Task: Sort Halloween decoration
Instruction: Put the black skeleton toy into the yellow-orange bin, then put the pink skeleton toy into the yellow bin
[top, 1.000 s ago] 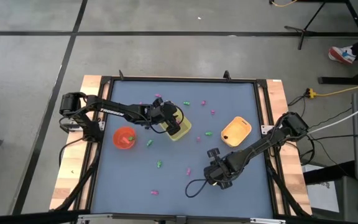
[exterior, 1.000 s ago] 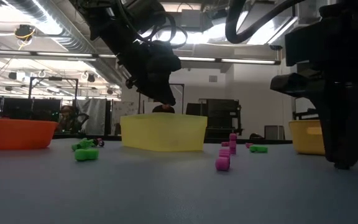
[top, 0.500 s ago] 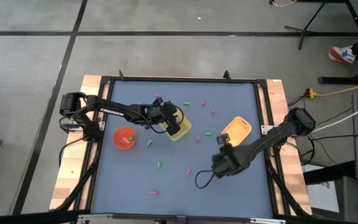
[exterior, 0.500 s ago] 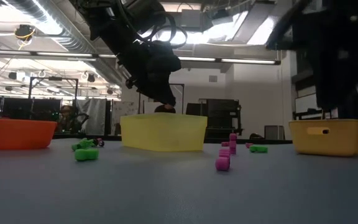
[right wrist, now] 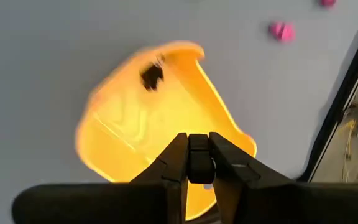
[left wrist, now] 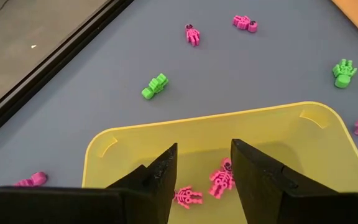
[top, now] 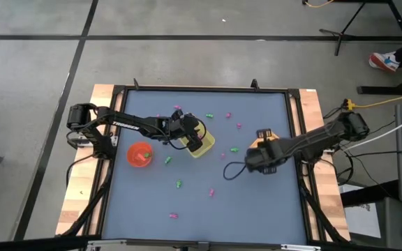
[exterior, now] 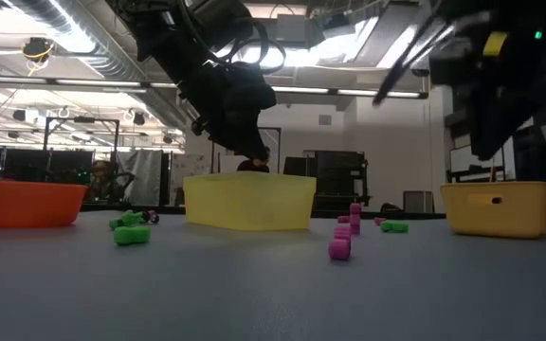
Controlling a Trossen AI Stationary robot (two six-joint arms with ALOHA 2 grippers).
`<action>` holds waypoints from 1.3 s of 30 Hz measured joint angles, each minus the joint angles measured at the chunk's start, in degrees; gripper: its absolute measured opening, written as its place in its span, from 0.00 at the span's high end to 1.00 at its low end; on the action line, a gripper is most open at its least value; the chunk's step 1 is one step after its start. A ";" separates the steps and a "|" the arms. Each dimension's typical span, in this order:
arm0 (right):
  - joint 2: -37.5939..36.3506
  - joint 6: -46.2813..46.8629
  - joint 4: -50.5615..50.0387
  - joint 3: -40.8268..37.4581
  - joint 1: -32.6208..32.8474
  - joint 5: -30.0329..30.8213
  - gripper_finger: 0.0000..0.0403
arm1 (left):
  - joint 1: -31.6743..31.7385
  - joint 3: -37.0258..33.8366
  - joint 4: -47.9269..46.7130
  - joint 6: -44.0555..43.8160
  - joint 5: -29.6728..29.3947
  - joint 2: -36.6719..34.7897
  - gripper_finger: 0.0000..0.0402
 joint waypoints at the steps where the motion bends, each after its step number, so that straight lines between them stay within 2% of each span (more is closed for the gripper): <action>1: 0.00 -0.04 0.00 -0.70 -0.82 -0.37 0.87 | 0.00 0.00 0.00 0.01 0.00 0.00 0.67; 11: 0.00 -0.04 0.66 -3.02 -5.95 -0.97 0.87 | 0.00 0.00 0.02 -0.01 0.02 0.00 0.67; 25: 0.00 -0.04 2.44 -3.02 -5.88 -1.99 0.86 | 0.00 0.00 0.01 -0.03 0.09 0.00 0.67; 28: 0.00 0.02 2.80 -3.02 -5.88 -1.99 0.81 | 0.00 0.00 0.02 -0.03 0.11 0.00 0.67; 35: 0.00 0.26 2.99 -3.02 -5.86 -1.97 0.60 | 0.00 0.00 0.00 -0.03 0.11 0.00 0.67; 39: 0.00 0.28 2.99 -3.02 -5.86 -1.95 0.51 | 0.00 0.00 0.02 -0.05 0.11 0.00 0.67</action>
